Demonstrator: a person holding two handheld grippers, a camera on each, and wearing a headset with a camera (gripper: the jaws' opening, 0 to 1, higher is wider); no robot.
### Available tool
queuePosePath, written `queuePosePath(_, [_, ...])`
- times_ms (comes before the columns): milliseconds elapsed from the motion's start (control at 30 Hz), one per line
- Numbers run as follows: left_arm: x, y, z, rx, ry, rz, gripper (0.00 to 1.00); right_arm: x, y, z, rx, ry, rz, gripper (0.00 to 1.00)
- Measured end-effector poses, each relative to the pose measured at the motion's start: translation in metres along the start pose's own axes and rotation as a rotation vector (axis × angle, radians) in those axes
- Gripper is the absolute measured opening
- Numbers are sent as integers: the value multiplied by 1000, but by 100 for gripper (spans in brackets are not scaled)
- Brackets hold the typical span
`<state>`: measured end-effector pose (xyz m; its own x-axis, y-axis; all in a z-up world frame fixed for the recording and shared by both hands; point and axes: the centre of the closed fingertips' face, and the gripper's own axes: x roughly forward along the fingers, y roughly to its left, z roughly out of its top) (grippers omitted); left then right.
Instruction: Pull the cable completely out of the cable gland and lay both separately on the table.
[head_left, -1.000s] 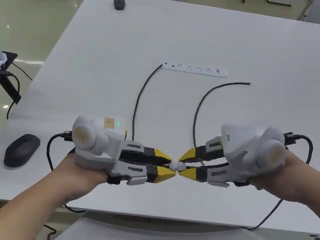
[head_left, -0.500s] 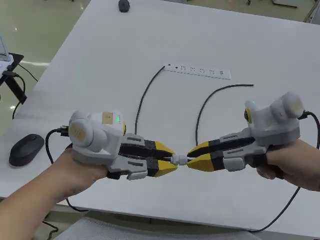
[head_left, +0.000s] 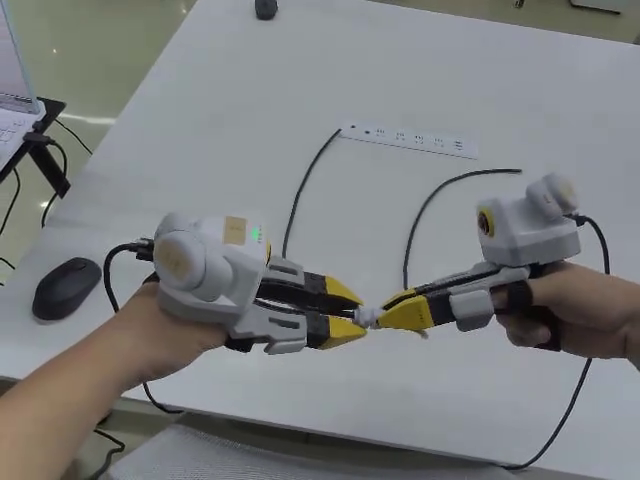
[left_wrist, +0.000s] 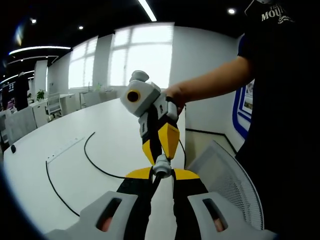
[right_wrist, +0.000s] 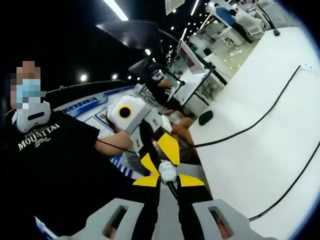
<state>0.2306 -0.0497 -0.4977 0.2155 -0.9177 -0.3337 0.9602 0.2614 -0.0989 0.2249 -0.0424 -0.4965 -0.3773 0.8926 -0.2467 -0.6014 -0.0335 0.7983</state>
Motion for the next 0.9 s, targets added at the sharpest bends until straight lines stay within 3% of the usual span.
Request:
queuePosePath(133, [1, -2, -2, -1, 8, -8, 15, 1, 1, -4, -14, 23, -3, 8])
queuePosePath(200, [3, -2, -4, -7, 18, -8, 15, 1, -1, -5, -149, 46, -29, 8])
queuePosePath(267, [3, -1, -5, -19, 21, -13, 15, 1, -1, -7, -221, 66, -56, 7])
queuePosePath(333, [3, 1, -6, -42, 21, -12, 15, 0, -2, -5, -349, 75, -98, 7])
queuePosePath(533, [3, 2, -8, -101, 9, -23, 15, 0, -1, -7, -633, 118, -273, 7])
queuePosePath(633, [5, -1, -12, -116, 19, -34, 15, 2, -4, -14, -809, 185, -383, 7])
queuePosePath(733, [9, -6, -19, -131, 37, -47, 15, 2, -11, -23, -965, 266, -453, 7])
queuePosePath(800, [9, -7, -23, -161, 48, -58, 15, 4, -13, -27, -1026, 302, -491, 7])
queuePosePath(900, [7, -5, -25, -191, 29, -56, 15, 6, -15, -25, -1071, 293, -515, 7])
